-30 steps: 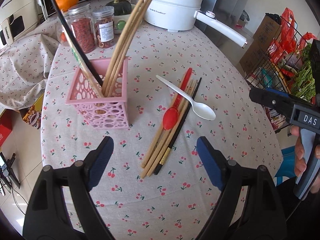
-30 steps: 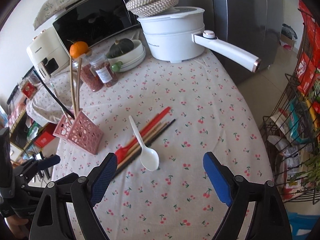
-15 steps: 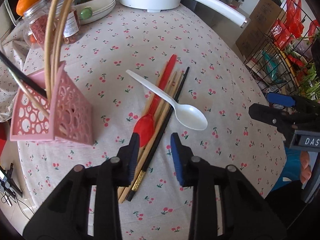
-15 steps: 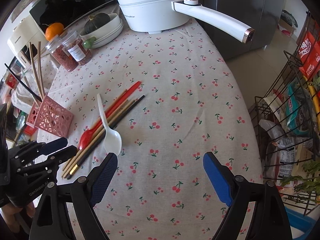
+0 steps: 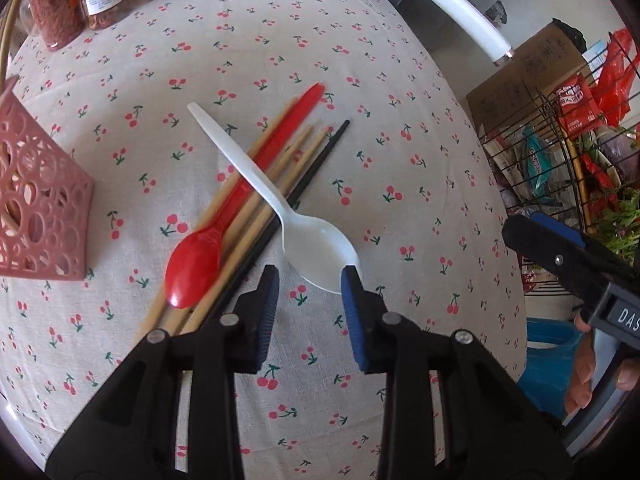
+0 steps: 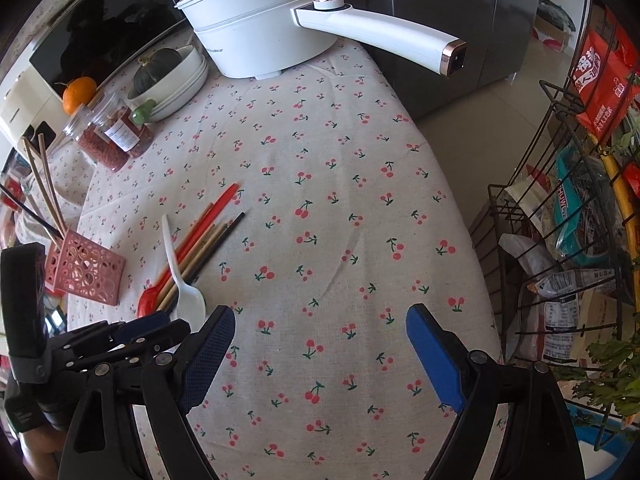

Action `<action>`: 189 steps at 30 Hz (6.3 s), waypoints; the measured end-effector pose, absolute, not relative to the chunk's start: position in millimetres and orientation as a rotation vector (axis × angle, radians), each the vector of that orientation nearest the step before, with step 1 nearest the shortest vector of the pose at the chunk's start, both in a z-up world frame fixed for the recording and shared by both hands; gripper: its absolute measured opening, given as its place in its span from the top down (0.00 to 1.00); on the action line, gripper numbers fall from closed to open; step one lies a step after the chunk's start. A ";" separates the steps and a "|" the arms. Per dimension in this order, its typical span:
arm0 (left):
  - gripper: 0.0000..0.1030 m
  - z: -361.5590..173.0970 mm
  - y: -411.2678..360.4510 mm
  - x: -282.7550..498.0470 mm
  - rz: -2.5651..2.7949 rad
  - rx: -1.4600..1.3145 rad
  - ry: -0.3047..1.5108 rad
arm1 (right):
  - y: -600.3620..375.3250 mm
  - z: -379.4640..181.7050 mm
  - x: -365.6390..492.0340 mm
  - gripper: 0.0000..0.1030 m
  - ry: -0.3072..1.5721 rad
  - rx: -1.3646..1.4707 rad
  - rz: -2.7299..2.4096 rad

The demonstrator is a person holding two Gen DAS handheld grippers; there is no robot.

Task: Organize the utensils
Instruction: 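Move the left tool toward the red and white spoons, then close the left tool on the white plastic spoon's handle and lift it, then carry the white spoon toward the basket with the left tool while the right tool grasps the red spoon, then drop the white spoon into the basket with the left tool while the right tool drops the red spoon, then move both tools toward the loose wooden and black chopsticks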

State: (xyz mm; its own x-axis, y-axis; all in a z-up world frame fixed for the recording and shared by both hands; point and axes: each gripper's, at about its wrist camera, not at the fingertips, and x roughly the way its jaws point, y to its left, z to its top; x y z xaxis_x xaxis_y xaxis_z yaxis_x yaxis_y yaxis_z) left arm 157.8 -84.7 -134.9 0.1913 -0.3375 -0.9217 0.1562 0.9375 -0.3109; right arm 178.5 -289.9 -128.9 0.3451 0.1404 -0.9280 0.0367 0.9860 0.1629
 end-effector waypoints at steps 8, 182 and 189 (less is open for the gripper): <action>0.98 -146.4 -71.5 154.3 -0.358 -0.248 1.338 | -290.1 -127.1 176.4 0.14 1.211 0.170 0.072; 0.38 -55.9 146.3 75.0 -0.134 -0.170 1.025 | -42.8 -33.9 183.1 0.72 0.490 0.360 0.423; 0.27 -59.9 143.5 78.1 -0.137 -0.203 1.043 | -78.1 -15.9 170.2 0.43 0.508 0.316 0.389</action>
